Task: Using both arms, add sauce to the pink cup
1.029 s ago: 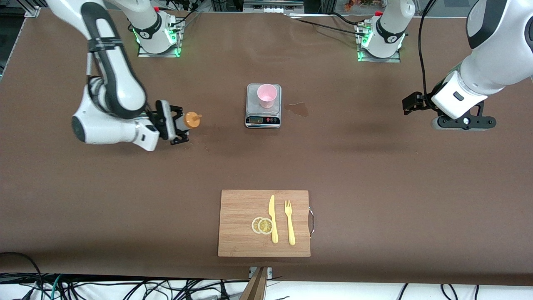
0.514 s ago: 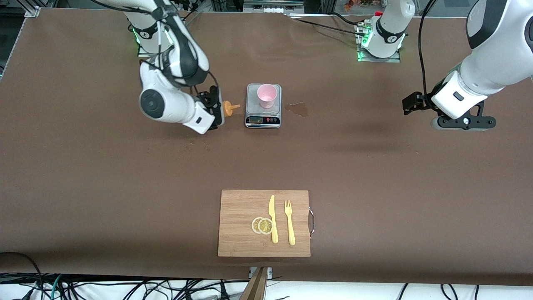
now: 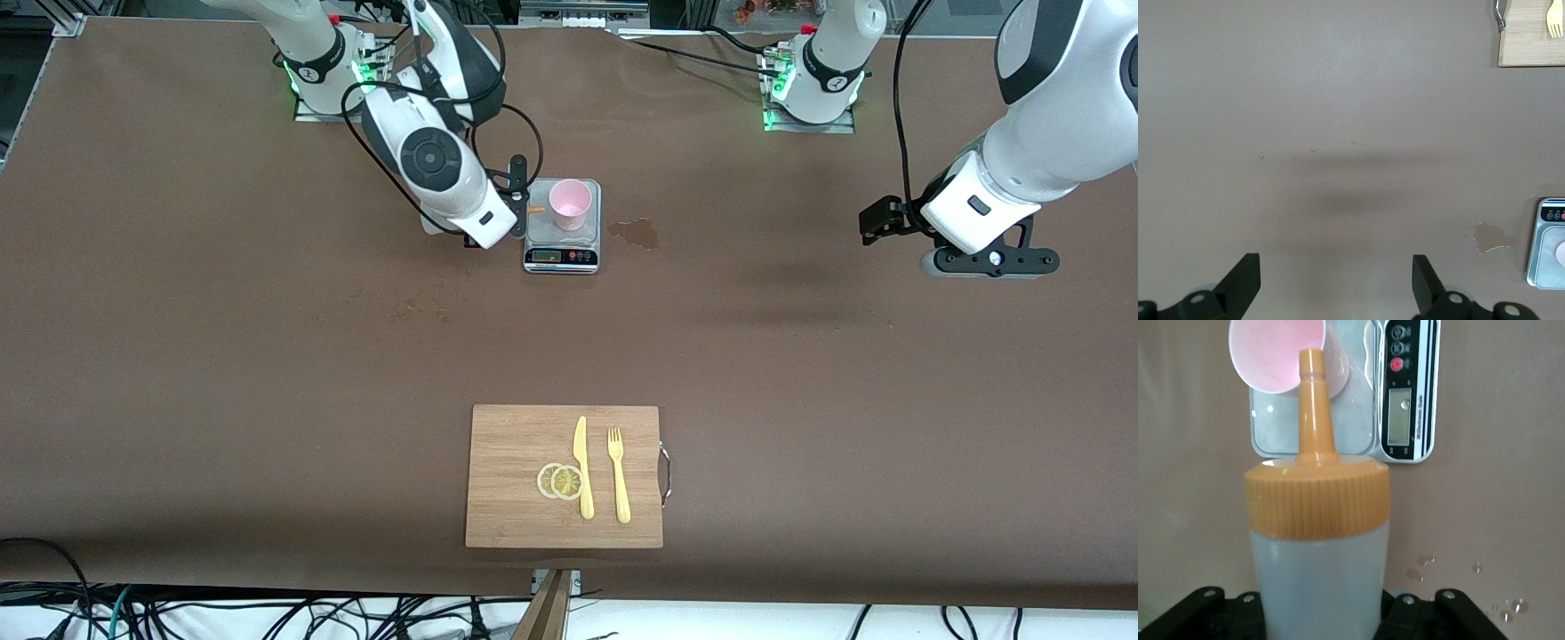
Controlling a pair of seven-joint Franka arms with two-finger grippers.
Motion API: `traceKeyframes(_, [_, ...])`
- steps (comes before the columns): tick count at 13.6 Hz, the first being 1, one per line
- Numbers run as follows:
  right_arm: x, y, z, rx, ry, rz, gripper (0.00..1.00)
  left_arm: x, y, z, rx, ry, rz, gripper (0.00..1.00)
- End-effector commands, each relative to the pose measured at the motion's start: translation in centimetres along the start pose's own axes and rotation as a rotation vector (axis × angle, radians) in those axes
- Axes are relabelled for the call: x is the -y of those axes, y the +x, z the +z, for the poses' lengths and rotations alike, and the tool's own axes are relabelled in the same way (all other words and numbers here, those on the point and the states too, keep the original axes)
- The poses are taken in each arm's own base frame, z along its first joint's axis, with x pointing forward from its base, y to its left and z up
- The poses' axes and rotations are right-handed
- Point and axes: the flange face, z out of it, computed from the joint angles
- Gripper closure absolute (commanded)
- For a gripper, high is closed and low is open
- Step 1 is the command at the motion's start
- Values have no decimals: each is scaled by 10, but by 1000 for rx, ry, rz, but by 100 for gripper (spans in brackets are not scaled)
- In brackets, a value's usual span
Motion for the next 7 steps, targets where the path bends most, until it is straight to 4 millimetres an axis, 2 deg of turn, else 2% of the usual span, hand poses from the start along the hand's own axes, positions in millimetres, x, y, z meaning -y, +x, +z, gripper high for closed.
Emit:
traceKeyframes(1, [16,13,-10,85,-31,31,92,1,-5,-3,6,-16,14,0])
traceKeyframes(7, [24,33,-16,166,-67,82,92,1,-5,-3,6,-16,14,0])
